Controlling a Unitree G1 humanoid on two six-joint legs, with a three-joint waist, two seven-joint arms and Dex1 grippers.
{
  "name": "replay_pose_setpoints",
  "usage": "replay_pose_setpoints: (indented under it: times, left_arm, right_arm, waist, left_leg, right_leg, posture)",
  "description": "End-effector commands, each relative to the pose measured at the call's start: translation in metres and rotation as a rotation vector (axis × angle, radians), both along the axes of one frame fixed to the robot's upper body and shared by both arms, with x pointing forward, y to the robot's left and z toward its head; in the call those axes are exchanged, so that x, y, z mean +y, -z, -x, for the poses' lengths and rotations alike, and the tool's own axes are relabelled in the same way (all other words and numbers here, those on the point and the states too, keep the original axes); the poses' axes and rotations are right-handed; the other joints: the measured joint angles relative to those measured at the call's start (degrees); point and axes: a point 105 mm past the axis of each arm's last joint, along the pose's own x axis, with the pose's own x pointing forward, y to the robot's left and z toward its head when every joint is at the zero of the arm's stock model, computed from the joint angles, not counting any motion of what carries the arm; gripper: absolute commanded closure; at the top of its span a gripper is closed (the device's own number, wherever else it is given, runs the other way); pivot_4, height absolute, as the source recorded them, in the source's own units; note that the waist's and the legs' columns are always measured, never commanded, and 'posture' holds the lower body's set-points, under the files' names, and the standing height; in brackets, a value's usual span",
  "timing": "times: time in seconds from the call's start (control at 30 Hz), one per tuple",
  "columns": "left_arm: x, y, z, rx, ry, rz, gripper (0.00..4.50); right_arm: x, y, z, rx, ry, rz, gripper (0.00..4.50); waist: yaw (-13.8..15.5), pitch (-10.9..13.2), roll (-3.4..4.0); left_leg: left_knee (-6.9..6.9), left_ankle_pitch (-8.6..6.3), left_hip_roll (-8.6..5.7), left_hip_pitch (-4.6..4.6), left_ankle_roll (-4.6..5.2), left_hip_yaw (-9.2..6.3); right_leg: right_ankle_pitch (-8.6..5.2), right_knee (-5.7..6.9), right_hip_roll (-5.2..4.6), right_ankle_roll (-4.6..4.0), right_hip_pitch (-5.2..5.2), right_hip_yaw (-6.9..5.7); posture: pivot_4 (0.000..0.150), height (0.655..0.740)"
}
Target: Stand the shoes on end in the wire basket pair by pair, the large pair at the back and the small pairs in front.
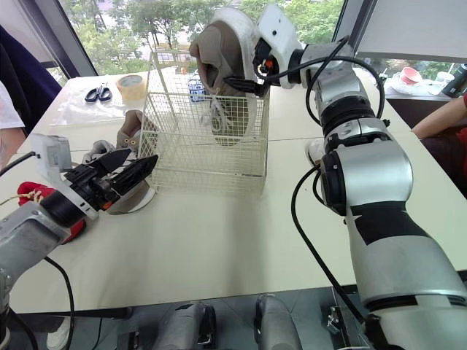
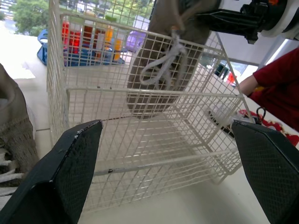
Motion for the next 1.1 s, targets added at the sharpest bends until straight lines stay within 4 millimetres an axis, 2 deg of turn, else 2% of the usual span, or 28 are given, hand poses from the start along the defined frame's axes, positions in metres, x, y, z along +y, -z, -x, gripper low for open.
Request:
replay_pose_setpoints:
  times: [0.03,0.23,0.43,0.53,0.7,0.8,0.87,0.93,1.03,1.1]
  left_arm:
    - [-0.003,-0.007,0.000,-0.040,0.001,-0.009,0.00]
    - [-0.003,-0.009,-0.008,-0.043,0.012,-0.017,0.00]
    - [-0.002,-0.014,-0.016,-0.054,0.044,0.003,0.00]
    - [0.004,-0.024,-0.023,-0.085,0.018,0.008,0.00]
    - [0.037,-0.048,-0.036,-0.130,-0.103,0.007,0.00]
    - [0.060,-0.057,-0.047,-0.114,-0.192,-0.047,0.00]
    - [0.081,-0.066,-0.058,-0.091,-0.277,-0.102,0.00]
    - [0.097,-0.067,-0.077,-0.002,-0.331,-0.186,0.00]
    - [0.105,-0.051,-0.101,0.196,-0.296,-0.277,0.00]
    - [0.108,-0.042,-0.116,0.260,-0.276,-0.345,0.00]
  right_arm:
    - [-0.005,-0.022,0.007,-0.060,-0.017,-0.007,0.02]
    - [-0.028,-0.029,0.014,-0.031,-0.036,0.013,0.02]
    - [-0.069,-0.034,0.016,0.004,0.024,-0.123,0.02]
    - [-0.088,-0.038,0.022,-0.001,0.031,-0.160,0.02]
    - [-0.124,-0.043,0.039,-0.036,0.033,-0.166,0.02]
    - [-0.135,-0.041,0.052,-0.024,0.022,-0.114,0.02]
    - [-0.136,-0.044,0.067,-0.032,0.010,-0.074,0.02]
    - [-0.110,-0.041,0.104,0.074,-0.132,-0.054,0.02]
    - [-0.065,0.004,0.154,0.245,-0.283,0.117,0.02]
    - [-0.045,0.027,0.173,0.293,-0.336,0.154,0.02]
  waist:
    - [-0.02,0.00,0.00]
    - [0.18,0.00,-0.01]
    - [0.10,0.00,-0.01]
    - [0.11,-0.01,-0.01]
    - [0.12,0.00,-0.01]
    - [0.15,0.00,-0.01]
    - [0.17,0.00,-0.01]
    - [0.47,0.01,0.00]
    - [0.48,-0.05,0.13]
    - [0.36,-0.09,0.08]
  left_leg:
    - [0.00,0.00,0.00,0.00,0.00,-0.01]
    - [0.01,-0.02,-0.02,0.00,0.04,-0.02]
    - [0.01,0.00,-0.02,0.02,0.02,0.00]
    - [0.01,-0.01,-0.01,0.03,0.03,0.00]
    - [0.01,0.01,-0.01,0.03,0.00,0.01]
    - [0.01,0.00,-0.01,0.03,0.01,0.03]
    - [0.00,-0.02,0.00,0.05,0.05,0.02]
    - [0.00,-0.04,0.01,0.06,0.09,0.03]
    - [-0.03,0.00,0.03,0.02,0.01,-0.06]
    - [-0.03,-0.02,-0.01,0.09,0.04,-0.06]
  right_leg:
    - [0.00,0.00,0.01,0.00,0.01,-0.01]
    - [0.00,-0.02,0.02,0.01,0.04,-0.02]
    - [0.00,-0.01,0.03,0.01,0.05,-0.01]
    - [0.00,0.00,0.05,0.01,0.05,-0.01]
    - [0.01,0.00,0.05,0.02,0.04,-0.01]
    - [0.00,-0.01,0.05,0.02,0.03,-0.01]
    - [0.00,0.01,0.07,0.03,0.06,-0.02]
    - [0.00,0.06,0.07,0.03,0.02,-0.02]
    - [-0.01,0.09,0.11,0.05,-0.04,-0.14]
    - [-0.02,0.09,0.12,0.07,0.09,-0.18]
  posture:
    - [0.150,0.7400]
    - [0.150,0.7400]
    - [0.150,0.7400]
    - [0.150,0.7400]
    - [0.150,0.7400]
    - [0.150,0.7400]
    - [0.150,0.7400]
    - [0.150,0.7400]
    - [0.150,0.7400]
    - [0.150,0.7400]
